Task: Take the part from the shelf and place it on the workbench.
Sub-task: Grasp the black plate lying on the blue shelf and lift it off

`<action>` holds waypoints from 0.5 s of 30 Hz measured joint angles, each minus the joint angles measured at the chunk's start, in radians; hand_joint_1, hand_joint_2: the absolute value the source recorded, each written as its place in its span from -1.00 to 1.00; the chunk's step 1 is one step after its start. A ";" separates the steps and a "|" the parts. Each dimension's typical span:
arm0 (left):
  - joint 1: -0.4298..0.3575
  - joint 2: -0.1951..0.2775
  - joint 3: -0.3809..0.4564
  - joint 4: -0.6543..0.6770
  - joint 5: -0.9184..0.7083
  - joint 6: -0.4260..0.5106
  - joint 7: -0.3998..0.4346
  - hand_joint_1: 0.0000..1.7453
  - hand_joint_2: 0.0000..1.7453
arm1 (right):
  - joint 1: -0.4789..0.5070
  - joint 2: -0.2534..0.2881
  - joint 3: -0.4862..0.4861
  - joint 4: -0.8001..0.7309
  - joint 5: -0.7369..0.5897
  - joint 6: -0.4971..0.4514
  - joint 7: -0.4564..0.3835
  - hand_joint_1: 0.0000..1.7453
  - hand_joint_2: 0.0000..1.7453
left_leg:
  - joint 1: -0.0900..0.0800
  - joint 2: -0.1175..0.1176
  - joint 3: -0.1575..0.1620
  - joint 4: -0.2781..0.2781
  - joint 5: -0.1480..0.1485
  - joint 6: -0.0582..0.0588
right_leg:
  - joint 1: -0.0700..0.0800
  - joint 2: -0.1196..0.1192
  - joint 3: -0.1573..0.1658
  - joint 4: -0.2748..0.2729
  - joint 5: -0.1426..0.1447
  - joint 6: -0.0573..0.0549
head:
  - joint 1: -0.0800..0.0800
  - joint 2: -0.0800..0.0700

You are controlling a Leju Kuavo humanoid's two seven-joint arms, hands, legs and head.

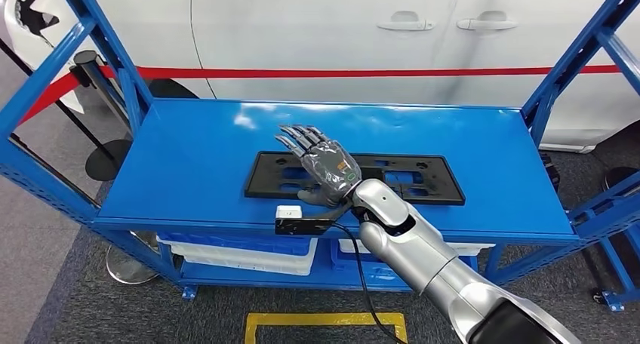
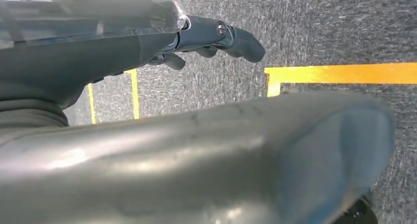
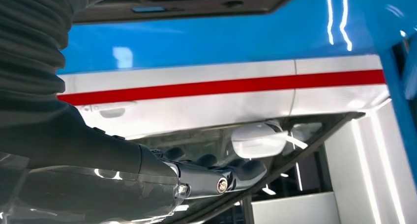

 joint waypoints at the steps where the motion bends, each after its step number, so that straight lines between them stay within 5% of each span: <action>1: 0.000 0.000 0.000 0.000 0.000 0.000 0.000 -1.00 -1.00 | -0.001 0.000 0.000 0.004 -0.001 0.006 0.000 -1.00 1.00 | 0.000 0.000 0.000 -0.001 -0.001 -0.006 | -0.002 0.000 0.000 -0.002 0.001 -0.005 | 0.000 0.000; 3: 0.000 0.000 0.000 0.000 -0.002 -0.001 0.000 -1.00 -1.00 | -0.006 0.003 0.001 0.016 -0.003 0.019 0.000 -1.00 1.00 | 0.001 0.000 -0.009 0.022 -0.022 -0.015 | -0.007 -0.001 0.004 -0.011 0.006 -0.019 | -0.001 0.000; 6: 0.000 0.001 0.000 0.000 -0.007 -0.008 0.000 -1.00 -1.00 | -0.012 0.008 0.004 0.044 -0.003 0.034 0.002 -1.00 1.00 | 0.002 0.001 -0.088 0.196 -0.111 -0.022 | -0.007 -0.004 0.006 -0.015 0.006 -0.031 | -0.002 0.000; 8: 0.002 0.001 0.000 0.000 -0.011 -0.011 0.000 -1.00 -1.00 | -0.011 0.010 0.009 0.068 0.000 0.040 0.005 -1.00 1.00 | 0.003 0.001 -0.133 0.286 -0.133 -0.026 | -0.005 -0.005 0.006 -0.012 0.005 -0.032 | -0.001 0.000; 9: 0.002 0.001 0.000 0.000 -0.012 -0.012 0.000 -1.00 -1.00 | -0.011 0.010 0.011 0.079 0.003 0.042 0.006 -1.00 1.00 | 0.003 0.001 -0.129 0.275 -0.114 -0.026 | -0.005 -0.004 0.006 -0.010 0.004 -0.032 | -0.001 0.000; 12: 0.001 0.003 0.000 0.000 -0.014 -0.012 0.000 -1.00 -1.00 | -0.014 0.013 0.016 0.099 0.007 0.042 0.008 -1.00 1.00 | 0.003 0.002 -0.043 0.086 -0.019 -0.020 | -0.003 -0.002 0.003 0.003 -0.003 -0.025 | -0.002 0.000; 15: 0.000 0.004 0.000 0.000 -0.015 -0.011 0.000 -1.00 -1.00 | -0.023 0.015 0.019 0.120 0.010 0.052 0.008 -1.00 1.00 | -0.001 0.000 -0.014 0.017 -0.002 -0.008 | 0.002 0.000 -0.003 0.009 -0.003 -0.012 | 0.000 0.000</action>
